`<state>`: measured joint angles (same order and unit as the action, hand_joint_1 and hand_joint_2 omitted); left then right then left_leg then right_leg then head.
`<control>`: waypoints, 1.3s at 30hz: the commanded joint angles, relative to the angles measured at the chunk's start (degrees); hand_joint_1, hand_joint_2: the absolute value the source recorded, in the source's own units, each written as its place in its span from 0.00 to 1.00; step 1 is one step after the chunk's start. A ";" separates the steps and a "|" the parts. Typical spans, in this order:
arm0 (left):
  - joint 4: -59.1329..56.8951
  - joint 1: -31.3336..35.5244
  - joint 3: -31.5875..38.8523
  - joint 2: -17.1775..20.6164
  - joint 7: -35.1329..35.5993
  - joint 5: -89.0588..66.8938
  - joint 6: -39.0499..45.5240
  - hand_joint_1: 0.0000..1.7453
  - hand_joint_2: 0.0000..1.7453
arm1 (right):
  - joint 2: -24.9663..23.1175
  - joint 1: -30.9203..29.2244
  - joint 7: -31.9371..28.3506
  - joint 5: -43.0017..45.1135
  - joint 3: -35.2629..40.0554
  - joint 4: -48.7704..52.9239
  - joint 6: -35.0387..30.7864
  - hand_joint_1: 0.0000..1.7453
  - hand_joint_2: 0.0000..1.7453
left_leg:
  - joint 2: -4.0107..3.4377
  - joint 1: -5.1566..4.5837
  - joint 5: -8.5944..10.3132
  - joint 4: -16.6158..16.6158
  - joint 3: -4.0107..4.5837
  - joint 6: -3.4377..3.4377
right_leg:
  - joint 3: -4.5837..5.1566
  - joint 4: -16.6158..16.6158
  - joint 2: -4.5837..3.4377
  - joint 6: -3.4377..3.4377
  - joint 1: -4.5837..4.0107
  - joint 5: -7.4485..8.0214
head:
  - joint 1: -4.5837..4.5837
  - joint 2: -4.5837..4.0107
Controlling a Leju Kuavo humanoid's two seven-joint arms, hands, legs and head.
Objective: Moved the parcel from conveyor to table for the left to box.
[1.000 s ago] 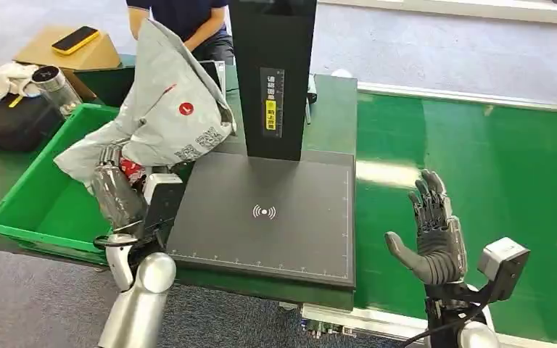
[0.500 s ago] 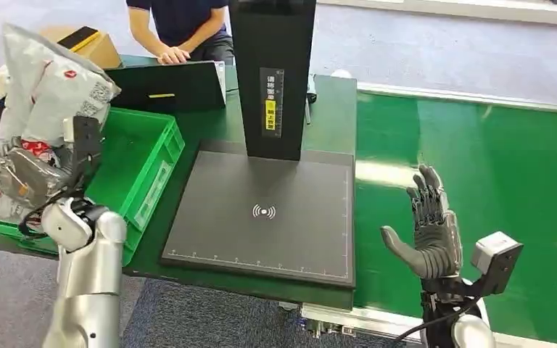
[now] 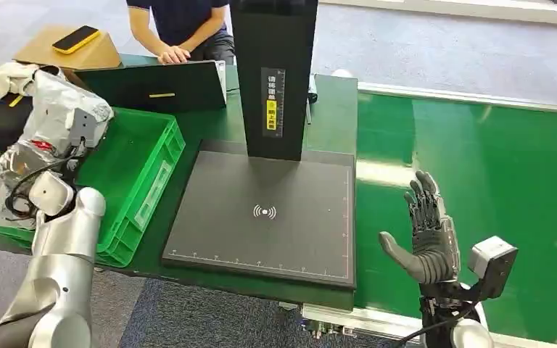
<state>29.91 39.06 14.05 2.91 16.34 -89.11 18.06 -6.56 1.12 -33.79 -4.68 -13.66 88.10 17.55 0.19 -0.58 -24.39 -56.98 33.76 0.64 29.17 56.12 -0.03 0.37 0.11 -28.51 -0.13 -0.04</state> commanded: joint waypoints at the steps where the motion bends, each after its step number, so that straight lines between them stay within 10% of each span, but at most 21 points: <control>1: -12.25 5.78 0.14 5.28 2.10 -0.36 4.38 0.00 1.00 | -0.50 0.84 0.48 0.11 -1.14 1.92 -0.08 0.00 1.00 | -0.10 0.04 -0.06 0.03 -0.10 -0.13 | -0.07 -0.04 -0.09 -0.02 -0.03 -0.03 | 0.02 0.00; 27: -3.77 1.96 6.79 3.35 -13.34 7.70 21.94 0.00 1.00 | 0.12 2.13 1.30 0.92 -0.45 2.92 0.04 0.00 1.00 | -0.02 0.01 -0.05 0.10 -0.15 -0.15 | -0.14 -0.11 -0.01 0.00 0.01 -0.05 | -0.02 0.00; 39: -6.60 4.68 14.18 -1.52 -31.70 29.34 3.21 0.00 1.00 | 0.83 -0.23 0.22 0.50 -0.54 -0.58 0.45 0.00 1.00 | 0.02 0.04 -0.03 0.02 -0.04 -0.09 | -0.06 -0.06 0.03 0.01 0.00 -0.02 | -0.02 0.02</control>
<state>25.64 40.18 23.52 5.20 -10.72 -64.97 25.26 -6.34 3.18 -33.20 -3.69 -13.68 91.54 17.66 0.13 -0.57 -24.41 -56.98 33.76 0.61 29.19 56.12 -0.10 0.37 0.14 -28.50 -0.15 -0.02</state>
